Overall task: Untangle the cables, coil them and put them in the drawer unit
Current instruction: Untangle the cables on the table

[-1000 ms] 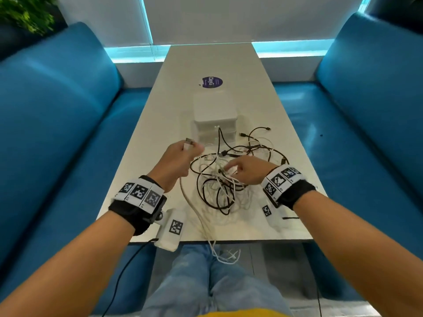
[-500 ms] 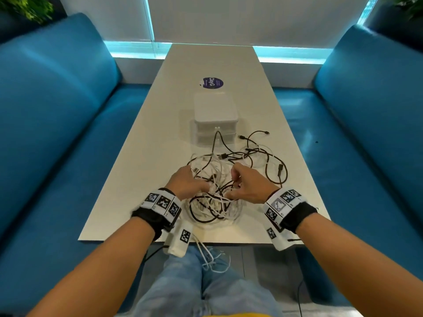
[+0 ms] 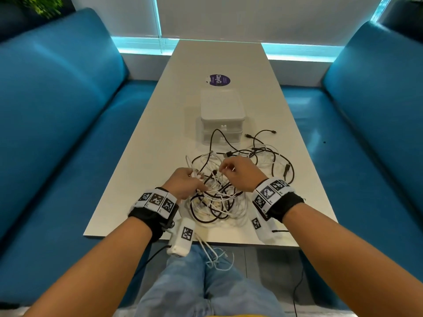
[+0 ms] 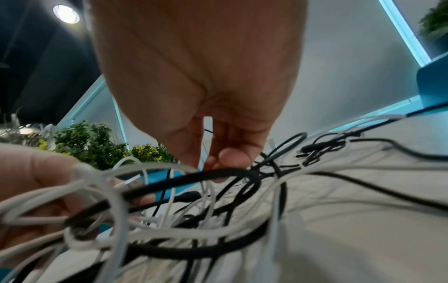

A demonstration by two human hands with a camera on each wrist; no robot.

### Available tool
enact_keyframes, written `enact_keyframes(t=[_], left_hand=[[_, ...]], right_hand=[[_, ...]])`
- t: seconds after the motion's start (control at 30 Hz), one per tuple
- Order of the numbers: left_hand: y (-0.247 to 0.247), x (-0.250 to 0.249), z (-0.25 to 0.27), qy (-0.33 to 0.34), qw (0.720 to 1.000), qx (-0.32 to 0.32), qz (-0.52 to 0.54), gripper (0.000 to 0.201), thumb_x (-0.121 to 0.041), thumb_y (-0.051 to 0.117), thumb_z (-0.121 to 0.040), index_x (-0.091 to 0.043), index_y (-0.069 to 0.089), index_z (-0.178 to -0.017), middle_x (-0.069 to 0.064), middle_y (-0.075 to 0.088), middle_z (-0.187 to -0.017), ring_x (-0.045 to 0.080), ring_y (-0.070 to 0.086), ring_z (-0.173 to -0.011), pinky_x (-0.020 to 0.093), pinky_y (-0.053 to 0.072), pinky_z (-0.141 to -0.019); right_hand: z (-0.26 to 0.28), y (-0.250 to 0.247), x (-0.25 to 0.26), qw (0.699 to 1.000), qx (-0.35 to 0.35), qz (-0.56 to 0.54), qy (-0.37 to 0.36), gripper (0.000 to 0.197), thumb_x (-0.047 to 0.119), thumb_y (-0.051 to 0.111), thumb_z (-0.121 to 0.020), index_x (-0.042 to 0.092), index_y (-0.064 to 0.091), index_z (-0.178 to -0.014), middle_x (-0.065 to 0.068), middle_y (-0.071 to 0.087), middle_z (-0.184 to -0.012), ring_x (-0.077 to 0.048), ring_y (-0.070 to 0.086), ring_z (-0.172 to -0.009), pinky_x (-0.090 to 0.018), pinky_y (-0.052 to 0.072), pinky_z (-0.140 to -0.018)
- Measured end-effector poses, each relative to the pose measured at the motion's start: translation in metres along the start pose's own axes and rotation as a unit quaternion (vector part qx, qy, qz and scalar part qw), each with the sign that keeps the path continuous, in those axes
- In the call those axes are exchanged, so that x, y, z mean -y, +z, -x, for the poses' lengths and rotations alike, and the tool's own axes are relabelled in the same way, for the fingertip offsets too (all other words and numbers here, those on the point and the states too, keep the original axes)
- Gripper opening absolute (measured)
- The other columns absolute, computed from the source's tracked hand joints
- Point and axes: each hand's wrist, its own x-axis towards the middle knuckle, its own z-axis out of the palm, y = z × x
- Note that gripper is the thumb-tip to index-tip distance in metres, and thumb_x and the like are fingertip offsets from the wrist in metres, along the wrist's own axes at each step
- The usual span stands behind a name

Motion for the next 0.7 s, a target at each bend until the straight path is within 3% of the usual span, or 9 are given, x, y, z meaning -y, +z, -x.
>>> enact_keyframes(t=[0.1,0.2,0.27,0.37,0.43,0.57,0.63,0.7], left_hand=[[-0.001,0.002,0.002,-0.01,1.0,0.01,0.009,0.05,-0.008,0.078,-0.065,0.002,0.063,-0.112,0.01,0.049,-0.077,0.016,0.029,-0.049,0.021,0.021,-0.043],[-0.005,0.001,0.004,-0.012,1.0,-0.006,-0.017,0.044,-0.008,0.074,-0.071,0.006,0.063,-0.111,0.006,0.038,-0.063,0.015,0.025,-0.042,0.017,0.02,-0.038],[-0.007,0.0,0.006,-0.014,0.999,-0.008,-0.03,0.036,-0.006,0.072,-0.074,0.005,0.065,-0.108,0.004,0.036,-0.058,0.014,0.025,-0.041,0.015,0.019,-0.036],[-0.009,-0.002,0.008,-0.018,1.0,-0.004,-0.023,0.03,-0.002,0.068,-0.076,0.004,0.066,-0.106,0.005,0.038,-0.061,0.014,0.025,-0.041,0.018,0.02,-0.04],[-0.009,-0.005,0.012,-0.014,1.0,-0.007,-0.021,0.025,-0.002,0.067,-0.077,0.004,0.066,-0.101,0.006,0.04,-0.061,0.014,0.026,-0.042,0.02,0.02,-0.041],[-0.012,-0.009,0.016,-0.007,1.0,-0.009,0.004,0.029,-0.005,0.07,-0.072,0.0,0.065,-0.101,0.008,0.042,-0.068,0.014,0.028,-0.046,0.021,0.019,-0.044],[-0.013,-0.011,0.019,-0.012,0.999,0.007,0.031,0.04,-0.013,0.072,-0.063,-0.005,0.066,-0.102,0.008,0.039,-0.074,0.015,0.026,-0.049,0.029,0.015,-0.053],[-0.014,-0.013,0.022,-0.014,0.997,0.027,0.065,0.038,-0.01,0.072,-0.065,-0.004,0.065,-0.103,0.006,0.037,-0.072,0.014,0.025,-0.049,0.03,0.013,-0.053]], right_hand=[[-0.008,0.002,0.007,0.999,-0.002,-0.03,0.013,0.022,0.018,0.055,-0.092,0.017,0.071,-0.106,-0.004,0.07,-0.102,-0.017,0.063,-0.093,-0.024,0.045,-0.082],[-0.011,0.007,0.008,0.999,0.016,-0.039,0.029,0.033,0.022,0.055,-0.093,0.018,0.062,-0.125,-0.004,0.065,-0.109,-0.017,0.06,-0.098,-0.026,0.044,-0.088],[-0.01,0.008,0.009,0.998,0.016,-0.045,0.028,0.028,0.023,0.059,-0.091,0.02,0.064,-0.119,-0.004,0.065,-0.099,-0.017,0.06,-0.089,-0.026,0.045,-0.079],[-0.006,0.008,0.011,0.998,0.001,-0.067,-0.002,0.007,0.019,0.065,-0.085,0.02,0.065,-0.093,-0.006,0.066,-0.086,-0.014,0.058,-0.075,-0.025,0.041,-0.067],[-0.003,0.005,0.012,0.996,0.003,-0.088,-0.022,0.011,0.018,0.067,-0.084,0.023,0.062,-0.092,-0.002,0.065,-0.08,-0.011,0.056,-0.07,-0.027,0.043,-0.066],[-0.001,-0.005,0.012,0.995,0.056,-0.066,-0.04,0.01,0.027,0.067,-0.086,0.031,0.063,-0.094,0.0,0.067,-0.085,-0.012,0.061,-0.076,-0.031,0.05,-0.076],[0.001,-0.013,0.013,0.995,0.076,-0.055,-0.036,0.007,0.03,0.066,-0.087,0.026,0.068,-0.092,-0.001,0.069,-0.09,-0.015,0.064,-0.084,-0.033,0.051,-0.081],[0.004,-0.021,0.014,0.993,0.094,-0.063,-0.032,0.009,0.028,0.067,-0.087,0.022,0.069,-0.093,0.002,0.07,-0.091,-0.013,0.064,-0.087,-0.031,0.05,-0.084]])
